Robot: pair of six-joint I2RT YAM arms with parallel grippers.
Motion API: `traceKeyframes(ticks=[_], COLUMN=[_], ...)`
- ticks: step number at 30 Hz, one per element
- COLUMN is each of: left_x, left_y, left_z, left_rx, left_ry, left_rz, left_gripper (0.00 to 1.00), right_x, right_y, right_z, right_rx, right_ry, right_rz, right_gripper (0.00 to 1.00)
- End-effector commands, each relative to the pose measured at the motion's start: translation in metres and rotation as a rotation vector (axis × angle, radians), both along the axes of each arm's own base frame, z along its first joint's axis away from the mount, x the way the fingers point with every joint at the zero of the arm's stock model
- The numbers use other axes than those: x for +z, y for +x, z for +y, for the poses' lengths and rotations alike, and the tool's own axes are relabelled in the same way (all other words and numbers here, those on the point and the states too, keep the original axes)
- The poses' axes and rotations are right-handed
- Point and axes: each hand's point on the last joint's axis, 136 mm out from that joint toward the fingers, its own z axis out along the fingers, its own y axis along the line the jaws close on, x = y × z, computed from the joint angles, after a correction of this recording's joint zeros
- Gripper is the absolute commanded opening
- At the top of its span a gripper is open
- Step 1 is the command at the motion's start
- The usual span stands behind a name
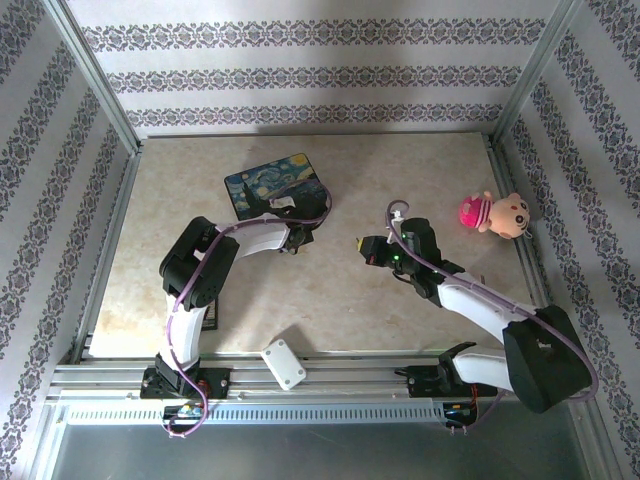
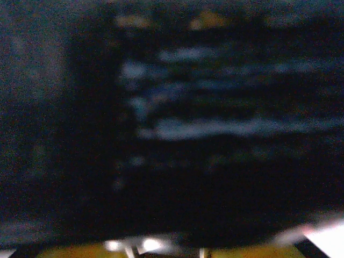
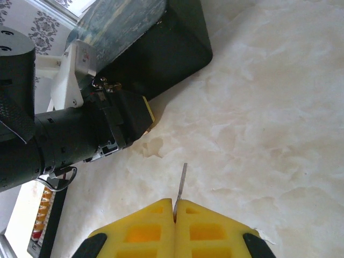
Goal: Unlock the padlock with the key
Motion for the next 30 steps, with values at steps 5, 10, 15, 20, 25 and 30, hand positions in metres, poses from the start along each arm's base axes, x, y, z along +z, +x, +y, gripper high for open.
traceKeyframes(ticks=[5,10,15,20,25,30], left_x=[-0.007,0.004,0.016,0.017,0.017,0.017], left_y=[-0.018,-0.023,-0.032,-0.045,-0.052,-0.055], left_z=[-0.012,-0.029,-0.049,-0.072,-0.088,-0.094], left_rx=[-0.043,-0.132,-0.246,-0.363,-0.450,-0.466], left_ry=[-0.046,-0.115,-0.211,-0.306,-0.358,-0.406], left_rz=[0.040,0.051,0.059,0.099,0.131,0.160], left_gripper=[0.13,0.10,0.10,0.10,0.10,0.10], right_x=[0.003,-0.010,-0.022,-0.034,-0.049,-0.058], right_y=[0.000,-0.009,-0.017,-0.022,-0.024,-0.023], right_z=[0.009,0.017,0.035,0.050,0.054,0.063], right_rx=[0.032,0.051,0.077,0.077,0.083,0.113], right_ry=[0.010,-0.008,-0.032,-0.034,-0.028,-0.027], right_rz=[-0.032,-0.019,-0.022,-0.035,-0.010,-0.026], right_gripper=[0.00,0.00,0.00,0.00,0.00,0.00])
